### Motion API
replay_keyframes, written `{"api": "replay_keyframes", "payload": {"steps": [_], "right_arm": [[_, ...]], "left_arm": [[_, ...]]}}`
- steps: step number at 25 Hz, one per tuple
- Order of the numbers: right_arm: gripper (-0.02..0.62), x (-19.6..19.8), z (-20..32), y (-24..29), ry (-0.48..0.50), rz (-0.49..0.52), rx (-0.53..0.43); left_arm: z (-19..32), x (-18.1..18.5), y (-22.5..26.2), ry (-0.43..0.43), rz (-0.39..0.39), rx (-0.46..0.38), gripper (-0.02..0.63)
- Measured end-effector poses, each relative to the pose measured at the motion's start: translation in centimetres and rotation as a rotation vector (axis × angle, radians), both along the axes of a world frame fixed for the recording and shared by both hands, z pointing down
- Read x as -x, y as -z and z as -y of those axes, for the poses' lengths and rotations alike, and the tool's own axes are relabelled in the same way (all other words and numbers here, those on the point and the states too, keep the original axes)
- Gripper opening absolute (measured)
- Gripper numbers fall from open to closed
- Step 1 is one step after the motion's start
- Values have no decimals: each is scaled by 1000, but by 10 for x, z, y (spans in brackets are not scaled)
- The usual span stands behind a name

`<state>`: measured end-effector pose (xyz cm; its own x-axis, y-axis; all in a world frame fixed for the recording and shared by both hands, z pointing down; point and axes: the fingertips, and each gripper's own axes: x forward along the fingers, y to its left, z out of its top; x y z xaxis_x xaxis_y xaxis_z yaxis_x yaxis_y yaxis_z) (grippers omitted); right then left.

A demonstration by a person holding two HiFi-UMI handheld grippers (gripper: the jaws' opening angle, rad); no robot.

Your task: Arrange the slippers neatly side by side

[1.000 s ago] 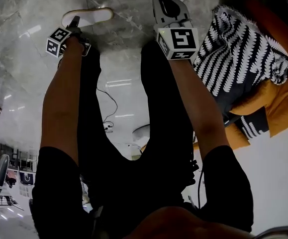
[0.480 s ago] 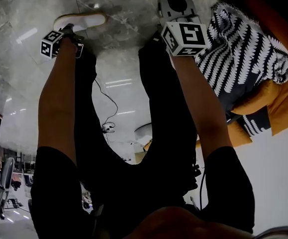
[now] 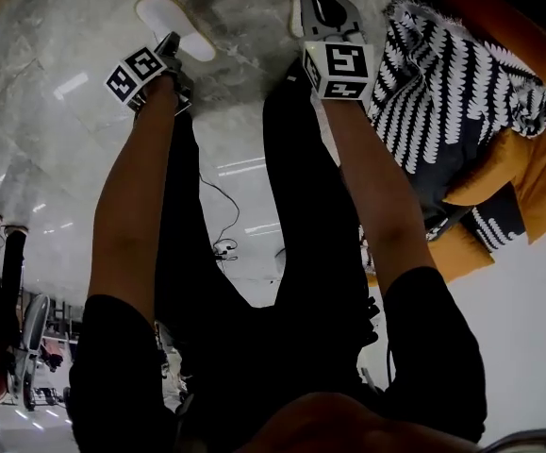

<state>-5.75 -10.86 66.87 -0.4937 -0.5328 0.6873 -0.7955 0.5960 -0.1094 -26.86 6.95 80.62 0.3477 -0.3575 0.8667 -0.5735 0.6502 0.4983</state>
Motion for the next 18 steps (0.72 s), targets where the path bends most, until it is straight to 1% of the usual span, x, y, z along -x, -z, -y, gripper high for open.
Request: {"api": "replay_keyframes", "payload": {"steps": [3, 7, 9, 12, 15, 18], "right_arm": [[32, -24, 22, 11, -3, -6, -73], [32, -46, 53, 32, 32, -11, -173], [32, -56, 65, 37, 37, -2, -198], [32, -74, 80, 39, 9, 14, -216], [32, -92, 92, 38, -23, 25, -236], [32, -106, 100, 37, -51, 38, -252]], "left_arm": [[37, -50, -3, -117, -28, -20, 21], [73, -101, -12, -234, -36, -42, 21], [83, -122, -20, -305, -32, -44, 21], [91, -147, -36, -409, -19, -34, 21], [97, -170, -50, -475, -12, -30, 21], [99, -187, -62, -496, -11, -18, 21]]}}
